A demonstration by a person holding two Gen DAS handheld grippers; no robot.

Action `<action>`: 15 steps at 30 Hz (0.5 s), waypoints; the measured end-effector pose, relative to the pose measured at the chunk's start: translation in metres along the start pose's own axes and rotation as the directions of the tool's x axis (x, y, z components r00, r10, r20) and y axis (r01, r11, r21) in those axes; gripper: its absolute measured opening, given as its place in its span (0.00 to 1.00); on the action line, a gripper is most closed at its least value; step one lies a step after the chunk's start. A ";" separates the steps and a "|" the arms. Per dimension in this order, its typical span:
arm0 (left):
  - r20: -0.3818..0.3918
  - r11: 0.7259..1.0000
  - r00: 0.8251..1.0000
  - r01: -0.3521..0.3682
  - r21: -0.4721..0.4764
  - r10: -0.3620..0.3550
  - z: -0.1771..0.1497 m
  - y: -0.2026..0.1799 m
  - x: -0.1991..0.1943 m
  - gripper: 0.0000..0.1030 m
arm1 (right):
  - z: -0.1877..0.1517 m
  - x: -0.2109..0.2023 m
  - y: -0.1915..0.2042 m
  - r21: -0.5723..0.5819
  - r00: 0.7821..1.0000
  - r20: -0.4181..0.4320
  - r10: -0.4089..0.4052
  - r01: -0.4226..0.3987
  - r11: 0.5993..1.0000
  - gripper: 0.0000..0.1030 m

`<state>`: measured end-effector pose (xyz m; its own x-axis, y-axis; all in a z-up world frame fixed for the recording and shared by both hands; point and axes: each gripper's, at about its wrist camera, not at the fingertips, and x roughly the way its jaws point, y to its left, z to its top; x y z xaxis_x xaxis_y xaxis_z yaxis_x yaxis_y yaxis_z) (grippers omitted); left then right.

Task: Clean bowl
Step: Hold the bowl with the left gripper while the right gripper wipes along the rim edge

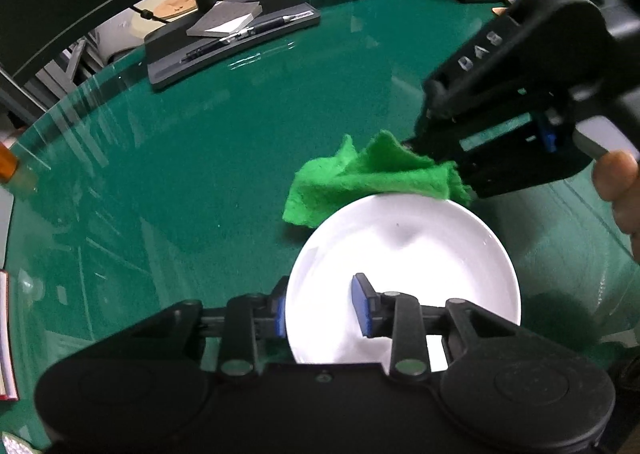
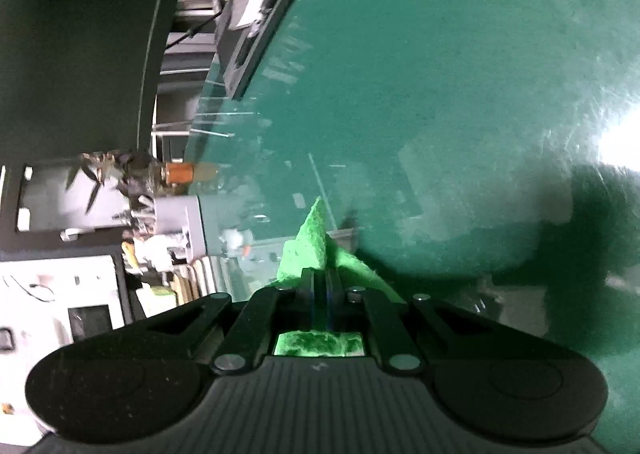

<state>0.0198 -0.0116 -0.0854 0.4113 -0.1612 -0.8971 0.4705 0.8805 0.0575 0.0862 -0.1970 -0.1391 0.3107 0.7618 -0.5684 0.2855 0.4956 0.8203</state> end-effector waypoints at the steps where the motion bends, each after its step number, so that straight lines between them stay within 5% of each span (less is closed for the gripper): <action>1: 0.003 1.000 1.000 0.002 0.002 -0.002 0.000 0.000 0.000 0.36 | -0.003 -0.008 -0.007 0.010 1.000 0.003 -0.018 0.018 1.000 0.07; 11: 0.033 0.998 0.999 0.000 0.060 -0.001 -0.003 -0.004 0.001 0.37 | -0.030 -0.025 -0.033 0.077 0.993 0.026 -0.112 0.110 0.991 0.06; 15: 0.007 0.999 1.000 -0.014 0.036 0.013 0.001 -0.008 0.001 0.37 | -0.009 -0.008 -0.016 0.026 0.999 0.032 -0.028 0.027 0.999 0.06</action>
<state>0.0173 -0.0189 -0.0864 0.4232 -0.1527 -0.8931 0.4927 0.8660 0.0854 0.0713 -0.2073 -0.1474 0.3312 0.7342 -0.5927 0.3175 0.5048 0.8027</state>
